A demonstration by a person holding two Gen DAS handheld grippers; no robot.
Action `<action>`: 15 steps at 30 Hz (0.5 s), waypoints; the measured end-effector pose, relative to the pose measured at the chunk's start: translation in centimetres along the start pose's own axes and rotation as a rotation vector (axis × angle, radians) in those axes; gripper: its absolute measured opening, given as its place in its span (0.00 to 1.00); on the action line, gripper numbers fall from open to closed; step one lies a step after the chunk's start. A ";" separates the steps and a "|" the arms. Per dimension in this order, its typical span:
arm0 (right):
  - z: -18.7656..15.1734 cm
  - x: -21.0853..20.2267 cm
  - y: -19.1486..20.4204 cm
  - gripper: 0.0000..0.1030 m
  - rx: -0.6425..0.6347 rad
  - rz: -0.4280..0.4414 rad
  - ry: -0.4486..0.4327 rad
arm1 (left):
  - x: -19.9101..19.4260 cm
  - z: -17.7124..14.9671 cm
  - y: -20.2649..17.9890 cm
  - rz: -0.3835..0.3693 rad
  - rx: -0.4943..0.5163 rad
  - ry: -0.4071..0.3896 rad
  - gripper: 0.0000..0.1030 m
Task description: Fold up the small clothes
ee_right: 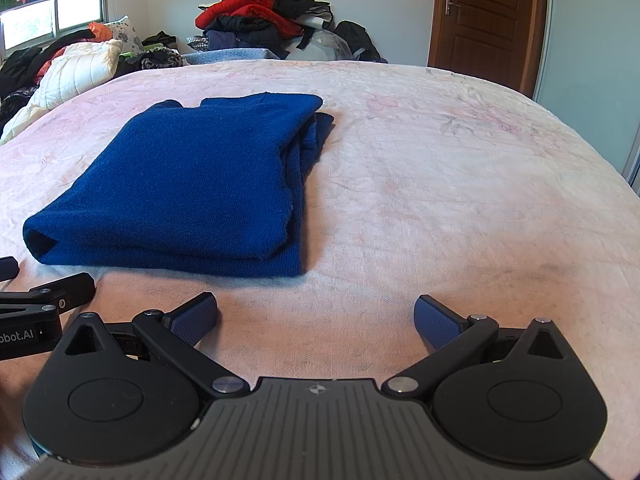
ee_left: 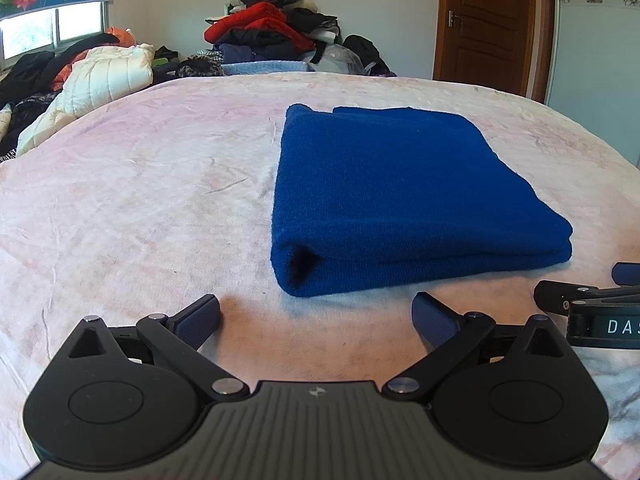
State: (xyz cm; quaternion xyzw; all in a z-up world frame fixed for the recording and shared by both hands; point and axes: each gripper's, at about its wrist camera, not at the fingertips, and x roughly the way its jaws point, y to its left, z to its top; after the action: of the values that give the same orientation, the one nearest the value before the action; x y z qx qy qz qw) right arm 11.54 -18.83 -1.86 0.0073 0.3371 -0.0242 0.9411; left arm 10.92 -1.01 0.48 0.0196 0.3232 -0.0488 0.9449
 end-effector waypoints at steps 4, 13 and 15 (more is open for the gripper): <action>0.0 0.0 0.0 1.00 0.000 0.000 0.000 | 0.0 0.0 0.0 -0.002 0.001 0.001 1.00; 0.0 0.0 0.0 1.00 0.000 0.000 0.000 | 0.0 0.0 0.0 -0.002 0.001 0.004 1.00; 0.0 0.0 0.0 1.00 0.001 0.000 0.000 | 0.0 0.1 0.0 -0.003 0.002 0.005 1.00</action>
State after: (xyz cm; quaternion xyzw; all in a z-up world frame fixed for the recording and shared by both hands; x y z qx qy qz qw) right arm 11.56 -18.85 -1.86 0.0077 0.3370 -0.0241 0.9412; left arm 10.99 -1.01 0.50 0.0202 0.3253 -0.0503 0.9440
